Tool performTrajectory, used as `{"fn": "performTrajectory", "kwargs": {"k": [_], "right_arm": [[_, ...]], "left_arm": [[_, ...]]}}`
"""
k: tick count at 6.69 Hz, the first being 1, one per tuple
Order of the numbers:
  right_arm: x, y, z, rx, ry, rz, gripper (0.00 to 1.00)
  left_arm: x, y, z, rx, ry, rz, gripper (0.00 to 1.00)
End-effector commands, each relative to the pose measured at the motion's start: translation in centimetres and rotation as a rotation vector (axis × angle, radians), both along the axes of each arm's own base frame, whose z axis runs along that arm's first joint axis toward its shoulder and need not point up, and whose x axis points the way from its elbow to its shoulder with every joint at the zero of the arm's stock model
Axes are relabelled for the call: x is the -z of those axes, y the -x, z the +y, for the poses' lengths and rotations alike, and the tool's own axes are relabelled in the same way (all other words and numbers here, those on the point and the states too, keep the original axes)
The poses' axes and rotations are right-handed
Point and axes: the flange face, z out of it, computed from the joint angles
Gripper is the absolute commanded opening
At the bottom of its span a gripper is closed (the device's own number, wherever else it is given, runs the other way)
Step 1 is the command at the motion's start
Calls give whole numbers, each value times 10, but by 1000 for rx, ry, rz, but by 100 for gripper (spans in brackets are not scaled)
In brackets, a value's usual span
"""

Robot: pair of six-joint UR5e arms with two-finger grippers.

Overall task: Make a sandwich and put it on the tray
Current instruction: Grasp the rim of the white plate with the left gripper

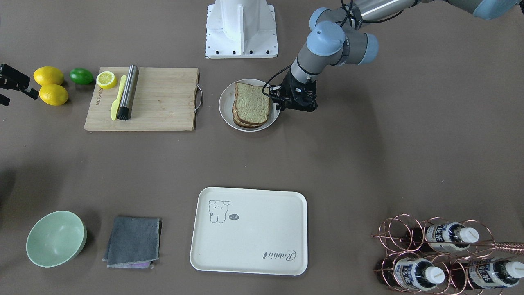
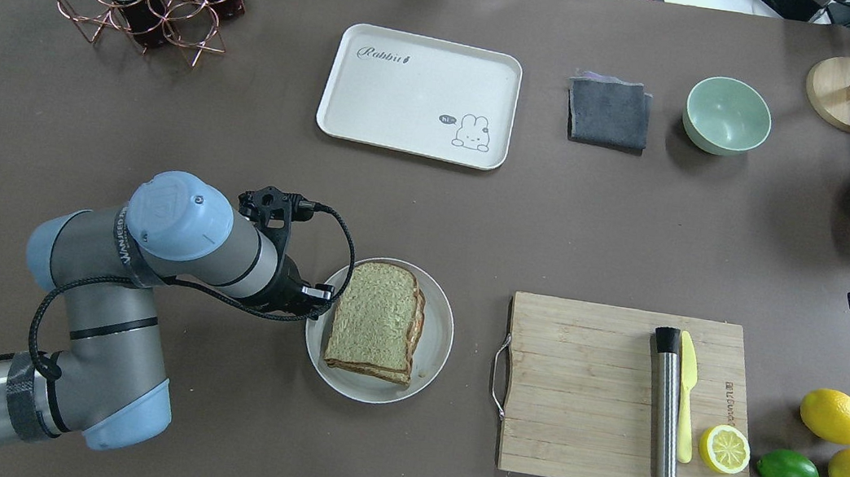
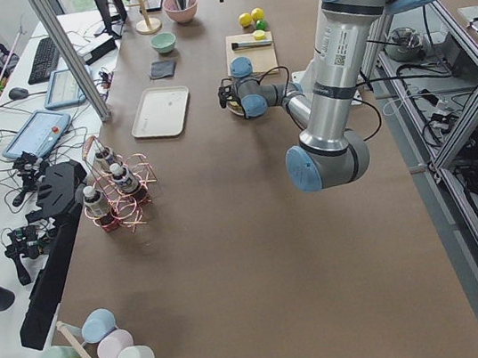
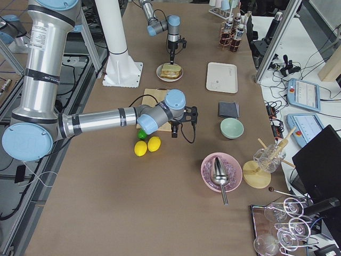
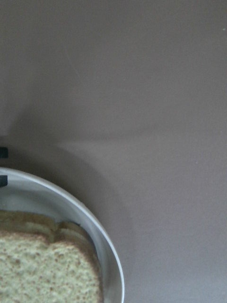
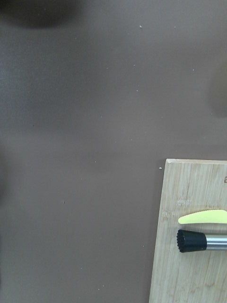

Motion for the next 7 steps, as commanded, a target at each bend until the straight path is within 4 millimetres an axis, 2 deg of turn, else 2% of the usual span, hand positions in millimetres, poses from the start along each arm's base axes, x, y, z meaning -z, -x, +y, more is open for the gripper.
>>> {"fn": "performTrajectory", "kwargs": {"k": [1, 2, 5, 6, 7], "right_arm": [[4, -6, 4, 6, 11, -31, 100], [3, -7, 5, 6, 15, -31, 100], [4, -7, 5, 7, 16, -34, 100], [4, -7, 5, 8, 16, -33, 100], [4, -6, 5, 9, 16, -33, 100]], "left_arm": [[-1, -1, 3, 1, 12, 0, 23], [5, 1, 5, 9, 24, 11, 0], [27, 21, 14, 12, 23, 66, 0], [31, 26, 9, 21, 5, 101, 0], [25, 30, -5, 41, -8, 129, 0]]}}
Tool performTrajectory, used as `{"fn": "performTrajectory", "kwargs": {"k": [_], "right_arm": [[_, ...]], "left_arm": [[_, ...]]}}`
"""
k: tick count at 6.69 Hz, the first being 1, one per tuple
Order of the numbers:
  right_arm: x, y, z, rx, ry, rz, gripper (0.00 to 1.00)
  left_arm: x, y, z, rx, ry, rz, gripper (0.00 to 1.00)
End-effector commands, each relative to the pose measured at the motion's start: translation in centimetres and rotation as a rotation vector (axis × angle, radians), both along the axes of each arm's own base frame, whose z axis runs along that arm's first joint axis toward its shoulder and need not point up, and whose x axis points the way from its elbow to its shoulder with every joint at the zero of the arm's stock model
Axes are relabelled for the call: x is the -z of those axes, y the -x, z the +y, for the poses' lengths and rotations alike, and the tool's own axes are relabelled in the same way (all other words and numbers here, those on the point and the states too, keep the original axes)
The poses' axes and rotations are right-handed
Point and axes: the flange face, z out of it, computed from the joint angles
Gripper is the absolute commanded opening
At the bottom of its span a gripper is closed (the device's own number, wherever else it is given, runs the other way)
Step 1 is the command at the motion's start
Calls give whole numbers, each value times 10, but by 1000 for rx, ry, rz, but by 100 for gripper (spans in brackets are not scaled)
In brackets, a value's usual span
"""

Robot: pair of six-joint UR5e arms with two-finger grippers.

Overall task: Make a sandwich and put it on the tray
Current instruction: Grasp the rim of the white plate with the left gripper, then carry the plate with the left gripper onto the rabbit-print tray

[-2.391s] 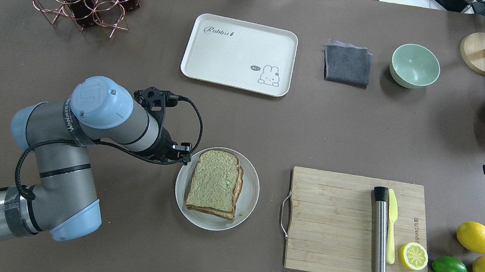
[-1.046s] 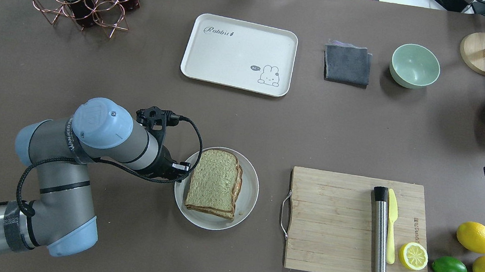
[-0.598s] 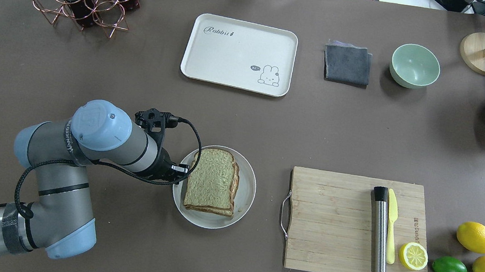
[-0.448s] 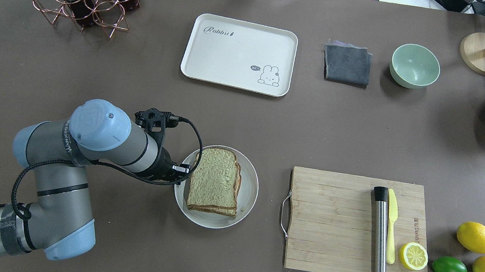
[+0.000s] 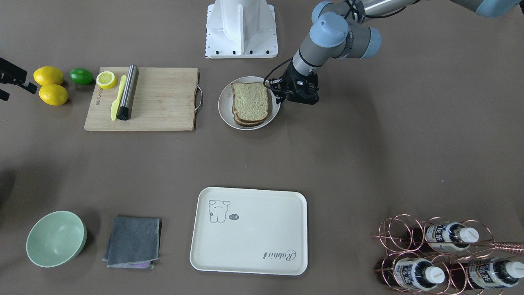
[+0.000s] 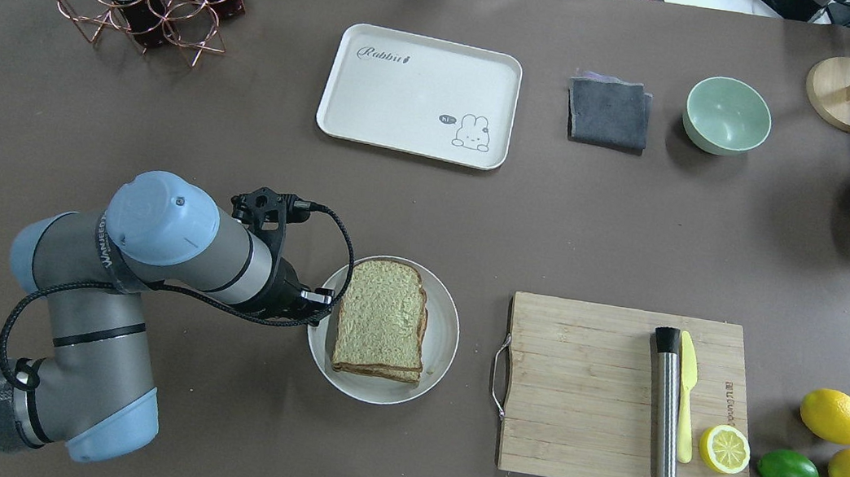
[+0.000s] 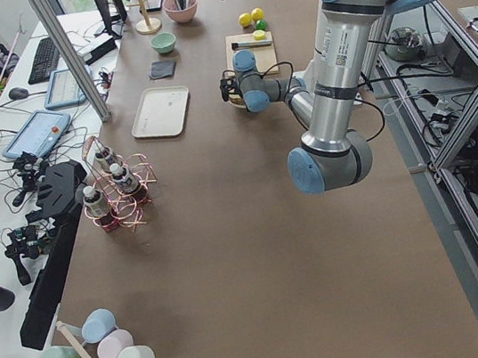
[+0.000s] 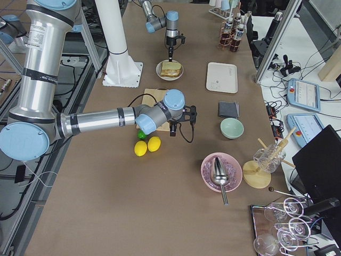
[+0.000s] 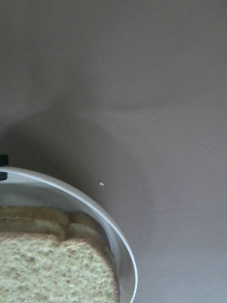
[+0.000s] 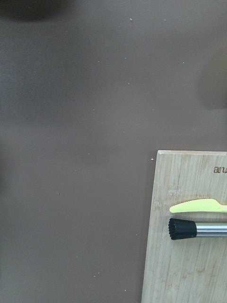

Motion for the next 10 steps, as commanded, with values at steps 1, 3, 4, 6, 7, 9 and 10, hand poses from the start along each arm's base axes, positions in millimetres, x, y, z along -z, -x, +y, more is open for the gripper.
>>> {"fn": "performTrajectory", "kwargs": {"k": [1, 3, 4, 6, 7, 9, 10], "right_arm": [[1, 2, 0, 5, -2, 0, 100], [0, -5, 7, -4, 1, 1, 100], [2, -5, 7, -5, -1, 0, 100], [6, -8, 6, -12, -8, -4, 100], [5, -13, 7, -22, -4, -3, 100], [10, -18, 8, -26, -6, -15, 100], [11, -18, 9, -26, -7, -16, 100]], "left_arm": [[-8, 12, -33, 42, -14, 30, 0], [-7, 30, -93, 59, 20, 22, 0], [-1, 32, -138, 60, 4, 11, 0], [16, 38, -225, 50, -48, -13, 0], [10, 33, -268, 13, -74, -48, 0], [8, 33, -324, -22, -94, -91, 0], [12, 28, -348, -21, -82, -113, 0]]}}
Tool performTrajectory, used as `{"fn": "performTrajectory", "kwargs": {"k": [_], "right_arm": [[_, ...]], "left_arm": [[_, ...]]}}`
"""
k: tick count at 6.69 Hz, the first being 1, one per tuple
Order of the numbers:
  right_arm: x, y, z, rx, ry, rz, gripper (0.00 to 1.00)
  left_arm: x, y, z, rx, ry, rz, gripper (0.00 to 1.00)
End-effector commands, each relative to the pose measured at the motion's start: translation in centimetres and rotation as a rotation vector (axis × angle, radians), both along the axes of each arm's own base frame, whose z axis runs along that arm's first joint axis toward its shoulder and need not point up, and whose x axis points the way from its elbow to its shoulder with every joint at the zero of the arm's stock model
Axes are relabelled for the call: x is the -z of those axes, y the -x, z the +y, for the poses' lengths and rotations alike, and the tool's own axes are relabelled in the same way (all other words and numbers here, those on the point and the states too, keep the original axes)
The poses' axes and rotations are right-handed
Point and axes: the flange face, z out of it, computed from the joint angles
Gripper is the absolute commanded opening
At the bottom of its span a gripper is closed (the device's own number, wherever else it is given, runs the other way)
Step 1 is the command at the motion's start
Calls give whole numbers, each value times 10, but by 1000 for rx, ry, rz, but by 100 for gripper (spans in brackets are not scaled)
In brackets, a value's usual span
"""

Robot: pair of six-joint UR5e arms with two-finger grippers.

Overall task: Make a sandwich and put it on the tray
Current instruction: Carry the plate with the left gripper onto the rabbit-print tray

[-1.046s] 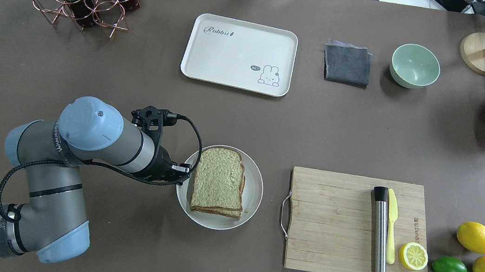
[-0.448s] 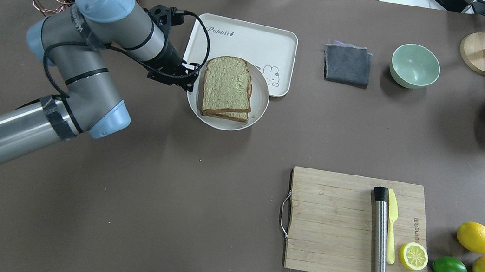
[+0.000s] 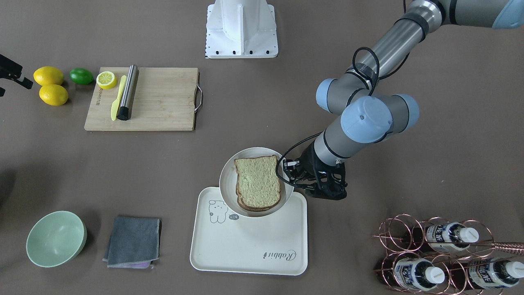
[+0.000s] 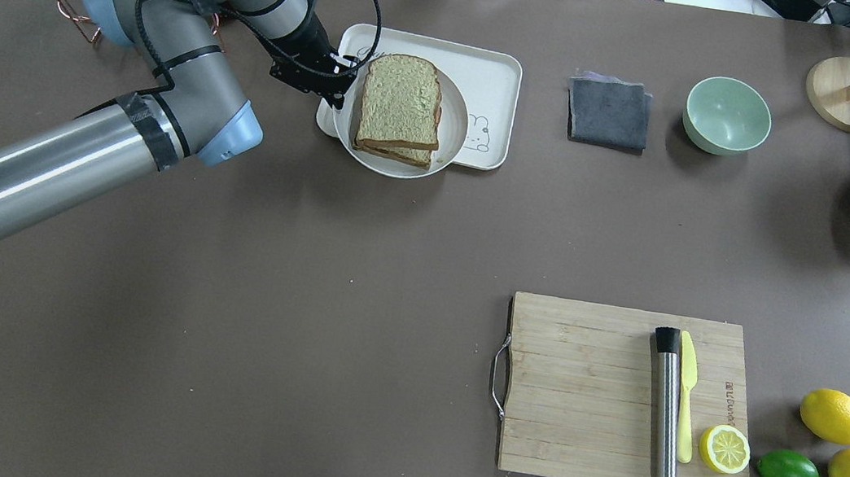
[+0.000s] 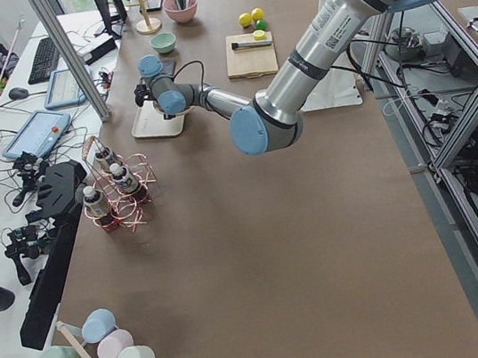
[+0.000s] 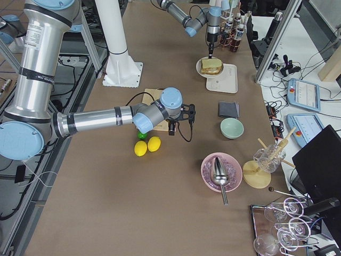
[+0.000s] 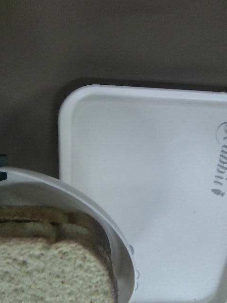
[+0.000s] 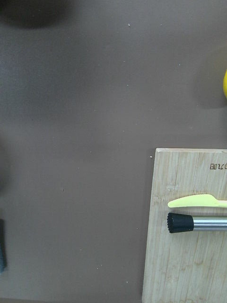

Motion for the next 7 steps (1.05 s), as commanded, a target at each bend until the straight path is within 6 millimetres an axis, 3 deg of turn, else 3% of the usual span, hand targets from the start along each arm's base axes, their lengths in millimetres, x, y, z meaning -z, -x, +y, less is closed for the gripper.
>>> {"fn": "performTrajectory", "kwargs": {"k": [1, 7], "right_arm": [[1, -1, 0, 0, 2, -1, 100], [3, -1, -3, -2, 13, -2, 100]], "left_arm": [[2, -11, -38, -5, 2, -26, 0], [-9, -24, -56, 10, -1, -47, 0]]}}
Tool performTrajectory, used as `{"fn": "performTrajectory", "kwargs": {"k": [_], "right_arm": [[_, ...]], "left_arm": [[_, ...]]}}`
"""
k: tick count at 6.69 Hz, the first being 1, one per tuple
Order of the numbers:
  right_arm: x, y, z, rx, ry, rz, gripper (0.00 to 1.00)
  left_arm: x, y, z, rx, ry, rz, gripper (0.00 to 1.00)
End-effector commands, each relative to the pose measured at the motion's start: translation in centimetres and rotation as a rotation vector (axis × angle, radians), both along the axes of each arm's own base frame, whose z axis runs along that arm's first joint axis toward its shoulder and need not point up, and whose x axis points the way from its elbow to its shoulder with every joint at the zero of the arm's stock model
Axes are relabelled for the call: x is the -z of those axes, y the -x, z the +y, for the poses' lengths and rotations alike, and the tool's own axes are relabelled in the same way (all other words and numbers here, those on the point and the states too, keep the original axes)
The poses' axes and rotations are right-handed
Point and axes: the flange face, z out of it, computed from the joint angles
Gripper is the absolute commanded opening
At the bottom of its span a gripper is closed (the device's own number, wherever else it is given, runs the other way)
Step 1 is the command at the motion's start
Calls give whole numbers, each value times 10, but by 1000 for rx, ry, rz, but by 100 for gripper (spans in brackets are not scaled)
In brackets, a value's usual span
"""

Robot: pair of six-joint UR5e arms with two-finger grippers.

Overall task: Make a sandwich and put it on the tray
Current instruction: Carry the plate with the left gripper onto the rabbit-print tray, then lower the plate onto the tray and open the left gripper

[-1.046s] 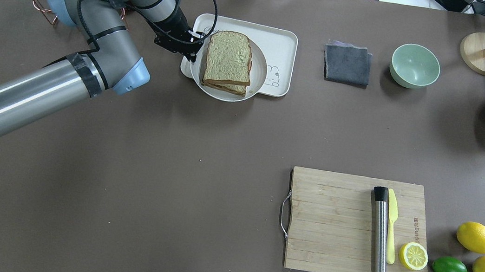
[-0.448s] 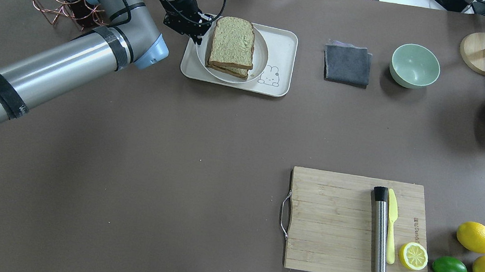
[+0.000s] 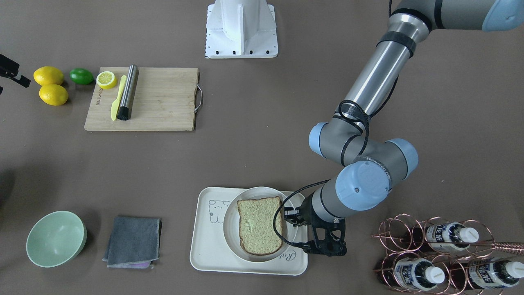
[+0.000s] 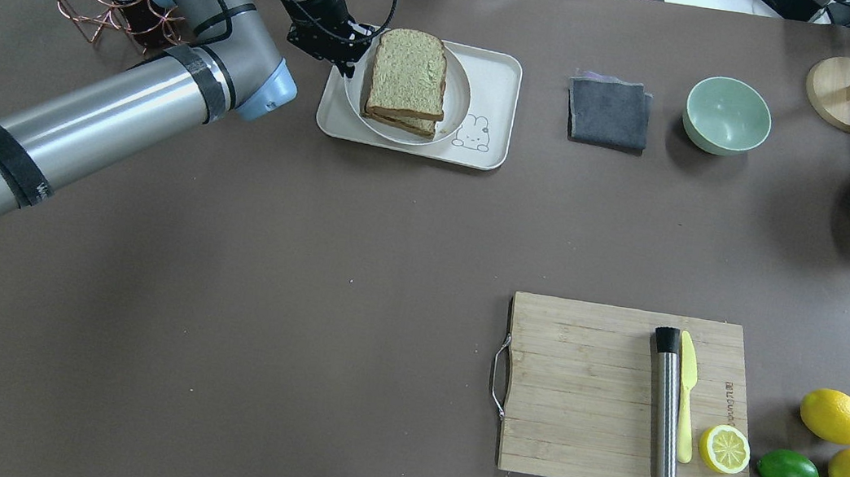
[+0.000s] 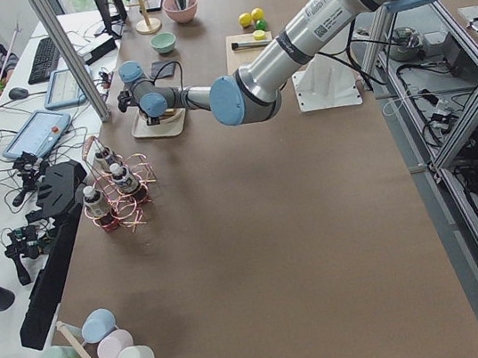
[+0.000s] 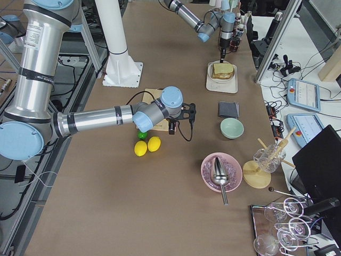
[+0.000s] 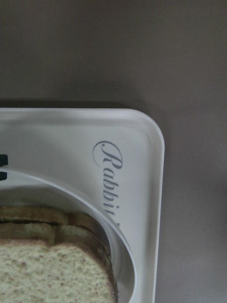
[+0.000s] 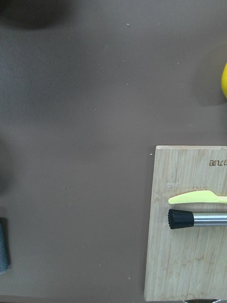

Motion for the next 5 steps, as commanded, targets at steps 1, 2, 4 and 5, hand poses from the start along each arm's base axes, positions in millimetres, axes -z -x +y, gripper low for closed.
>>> {"fn": "performTrajectory", "kwargs": {"k": [1, 2, 4, 5], "right_arm": [[0, 2, 0, 5, 0, 0, 100], [0, 2, 0, 6, 0, 0, 100], [0, 3, 0, 6, 10, 3, 100], [1, 4, 0, 9, 10, 3, 100]], "left_arm": [[5, -4, 0, 5, -8, 0, 0], [7, -6, 0, 19, -18, -3, 0], [7, -19, 8, 47, -19, -8, 0], [7, -19, 6, 63, -27, -15, 0]]}}
